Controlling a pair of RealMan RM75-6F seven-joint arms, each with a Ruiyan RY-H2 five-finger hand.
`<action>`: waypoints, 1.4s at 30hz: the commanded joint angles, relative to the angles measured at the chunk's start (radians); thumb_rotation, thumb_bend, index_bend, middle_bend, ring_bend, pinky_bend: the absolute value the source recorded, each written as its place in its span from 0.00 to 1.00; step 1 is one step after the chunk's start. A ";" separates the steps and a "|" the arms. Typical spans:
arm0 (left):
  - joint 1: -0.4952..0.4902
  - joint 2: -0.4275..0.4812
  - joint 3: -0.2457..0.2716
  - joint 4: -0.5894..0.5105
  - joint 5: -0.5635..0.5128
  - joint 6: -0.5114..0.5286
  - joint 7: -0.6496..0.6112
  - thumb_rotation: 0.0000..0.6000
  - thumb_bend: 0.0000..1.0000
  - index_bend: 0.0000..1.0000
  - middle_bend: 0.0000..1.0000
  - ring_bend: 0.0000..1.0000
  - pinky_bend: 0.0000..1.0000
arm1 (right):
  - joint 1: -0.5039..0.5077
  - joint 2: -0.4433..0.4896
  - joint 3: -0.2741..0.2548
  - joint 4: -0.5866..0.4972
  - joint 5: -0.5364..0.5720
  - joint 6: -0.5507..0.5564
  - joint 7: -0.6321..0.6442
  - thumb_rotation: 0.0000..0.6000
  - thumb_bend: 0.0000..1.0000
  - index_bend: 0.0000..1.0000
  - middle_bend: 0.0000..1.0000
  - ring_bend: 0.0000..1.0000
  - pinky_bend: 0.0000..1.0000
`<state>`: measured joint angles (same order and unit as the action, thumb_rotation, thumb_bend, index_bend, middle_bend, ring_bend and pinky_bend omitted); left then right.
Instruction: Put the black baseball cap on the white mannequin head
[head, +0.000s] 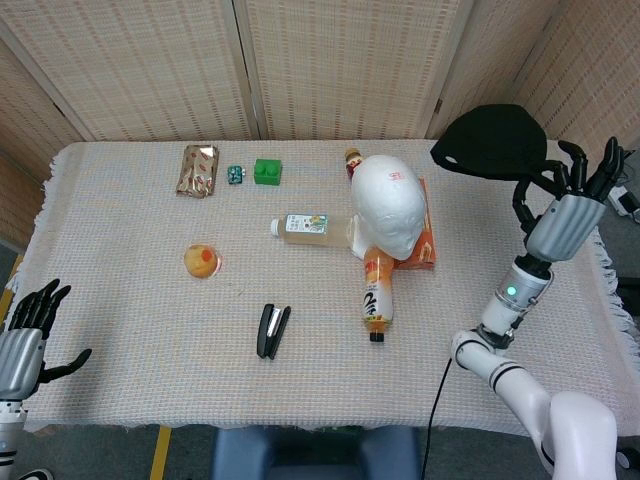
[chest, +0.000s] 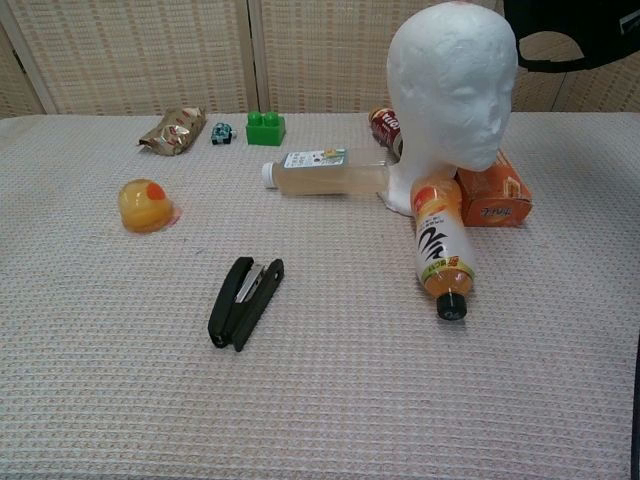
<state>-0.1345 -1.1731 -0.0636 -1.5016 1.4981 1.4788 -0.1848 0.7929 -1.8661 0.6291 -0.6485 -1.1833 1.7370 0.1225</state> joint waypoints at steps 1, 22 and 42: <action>-0.005 -0.004 -0.006 0.004 -0.010 -0.009 0.005 1.00 0.24 0.00 0.00 0.00 0.08 | 0.038 -0.005 -0.021 -0.058 -0.038 0.024 -0.049 1.00 0.37 0.91 0.30 0.02 0.00; 0.011 0.025 -0.006 -0.018 0.011 0.025 -0.042 1.00 0.24 0.00 0.00 0.00 0.08 | -0.053 -0.136 -0.290 -0.104 -0.233 0.114 -0.090 1.00 0.37 0.91 0.30 0.02 0.00; 0.015 0.034 -0.004 -0.033 0.012 0.026 -0.043 1.00 0.24 0.00 0.00 0.00 0.08 | -0.284 0.038 -0.449 -0.319 -0.264 -0.002 -0.213 1.00 0.12 0.00 0.00 0.00 0.00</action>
<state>-0.1191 -1.1388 -0.0675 -1.5348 1.5096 1.5050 -0.2281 0.5730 -1.9280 0.2326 -0.8359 -1.4203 1.7363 -0.0261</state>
